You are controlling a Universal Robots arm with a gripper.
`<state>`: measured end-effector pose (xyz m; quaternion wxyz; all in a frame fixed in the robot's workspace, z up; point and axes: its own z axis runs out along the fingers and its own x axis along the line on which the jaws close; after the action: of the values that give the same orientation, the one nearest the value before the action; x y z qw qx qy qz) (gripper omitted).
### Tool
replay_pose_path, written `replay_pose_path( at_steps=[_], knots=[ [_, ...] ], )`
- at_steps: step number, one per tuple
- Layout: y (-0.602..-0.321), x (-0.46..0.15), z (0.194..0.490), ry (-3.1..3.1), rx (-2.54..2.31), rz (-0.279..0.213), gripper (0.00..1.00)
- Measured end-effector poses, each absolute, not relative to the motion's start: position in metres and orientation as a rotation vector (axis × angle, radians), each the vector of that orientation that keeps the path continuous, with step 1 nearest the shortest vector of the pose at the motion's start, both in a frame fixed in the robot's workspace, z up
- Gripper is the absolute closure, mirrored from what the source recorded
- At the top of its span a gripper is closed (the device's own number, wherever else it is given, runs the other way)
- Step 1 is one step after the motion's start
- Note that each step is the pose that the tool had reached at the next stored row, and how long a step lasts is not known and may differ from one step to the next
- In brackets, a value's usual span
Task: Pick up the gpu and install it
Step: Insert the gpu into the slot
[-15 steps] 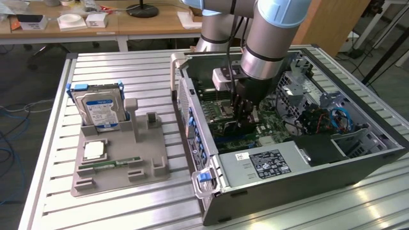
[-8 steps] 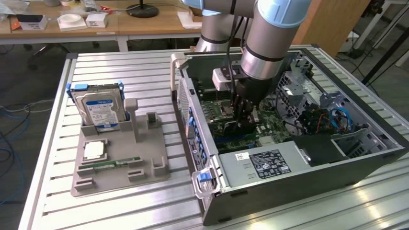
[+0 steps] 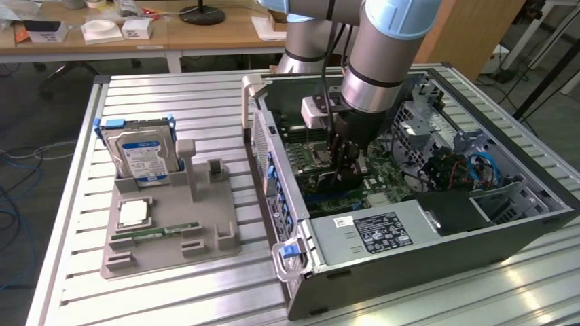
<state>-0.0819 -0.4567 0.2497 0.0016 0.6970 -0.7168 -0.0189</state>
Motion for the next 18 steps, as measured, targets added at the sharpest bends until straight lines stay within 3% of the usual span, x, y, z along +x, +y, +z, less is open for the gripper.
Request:
replay_pose_path(
  at_steps=[18],
  knots=[
    [-0.4579,-0.0805,0.2523,-2.249,2.187,-0.059,0.74]
  ],
)
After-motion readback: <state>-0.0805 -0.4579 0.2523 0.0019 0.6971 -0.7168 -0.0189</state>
